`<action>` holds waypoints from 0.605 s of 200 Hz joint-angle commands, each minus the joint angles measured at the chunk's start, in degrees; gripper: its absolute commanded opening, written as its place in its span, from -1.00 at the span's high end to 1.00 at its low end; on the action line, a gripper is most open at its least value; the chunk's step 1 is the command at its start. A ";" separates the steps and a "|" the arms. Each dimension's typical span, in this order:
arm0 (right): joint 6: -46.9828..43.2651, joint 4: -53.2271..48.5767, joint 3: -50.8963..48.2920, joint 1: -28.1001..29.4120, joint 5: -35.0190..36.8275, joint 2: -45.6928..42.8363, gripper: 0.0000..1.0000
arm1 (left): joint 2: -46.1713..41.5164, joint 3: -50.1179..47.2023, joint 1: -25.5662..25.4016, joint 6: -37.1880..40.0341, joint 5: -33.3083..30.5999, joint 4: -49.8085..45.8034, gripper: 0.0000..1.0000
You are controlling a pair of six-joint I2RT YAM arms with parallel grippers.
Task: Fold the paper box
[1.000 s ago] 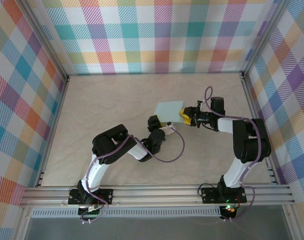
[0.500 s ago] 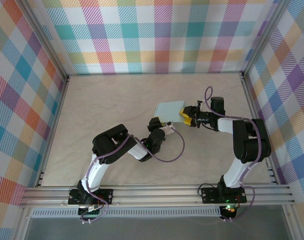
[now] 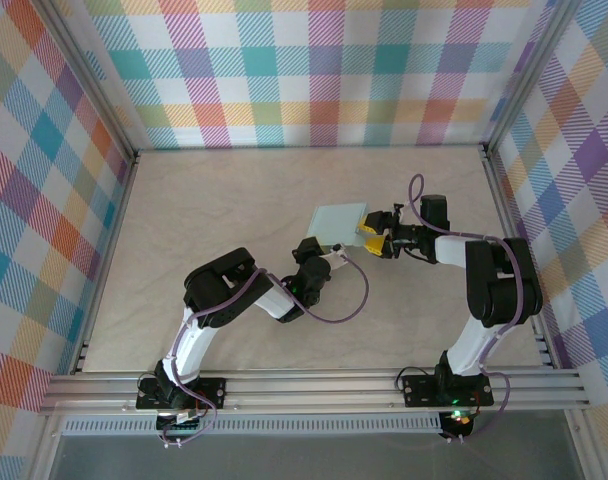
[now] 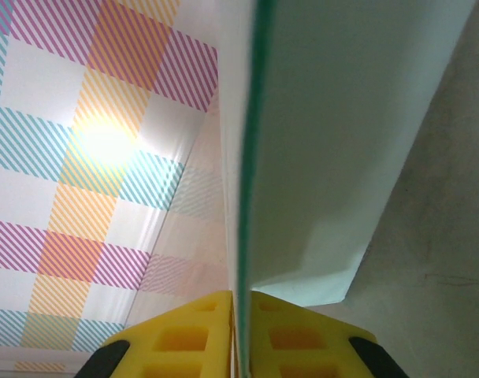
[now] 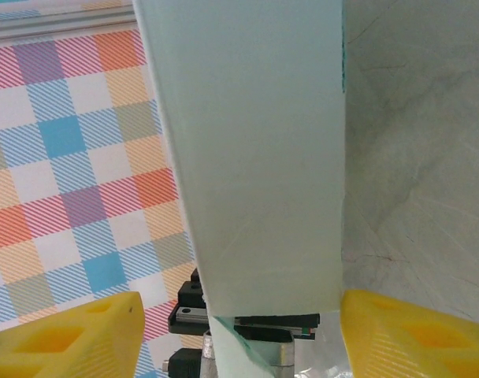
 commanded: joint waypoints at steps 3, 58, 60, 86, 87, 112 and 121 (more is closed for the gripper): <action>-1.87 -1.07 0.37 0.28 -0.34 -2.20 -0.34 | -2.52 -0.24 0.71 -0.99 -0.16 -0.39 0.81; -2.78 -2.32 1.01 0.28 0.50 -1.41 -0.37 | -2.82 -0.44 0.72 -1.30 -0.41 -0.16 1.00; -2.86 -2.44 1.02 0.28 0.59 -1.44 -0.37 | -2.83 -0.49 0.74 -1.34 -0.41 -0.13 1.00; -3.49 -3.47 1.05 0.28 1.26 -1.41 -0.40 | -3.10 -0.71 0.67 -1.69 -0.33 -0.13 1.00; -3.47 -3.48 1.05 0.28 1.26 -1.40 -0.40 | -3.10 -0.75 0.65 -1.71 -0.28 -0.13 1.00; -4.97 -5.27 1.70 0.28 2.03 -1.37 -0.45 | -3.01 -0.75 0.65 -1.88 -0.19 -0.14 1.00; -6.51 -7.33 2.25 0.28 2.80 -1.31 -0.50 | -3.01 -0.72 0.72 -1.99 -0.16 -0.14 1.00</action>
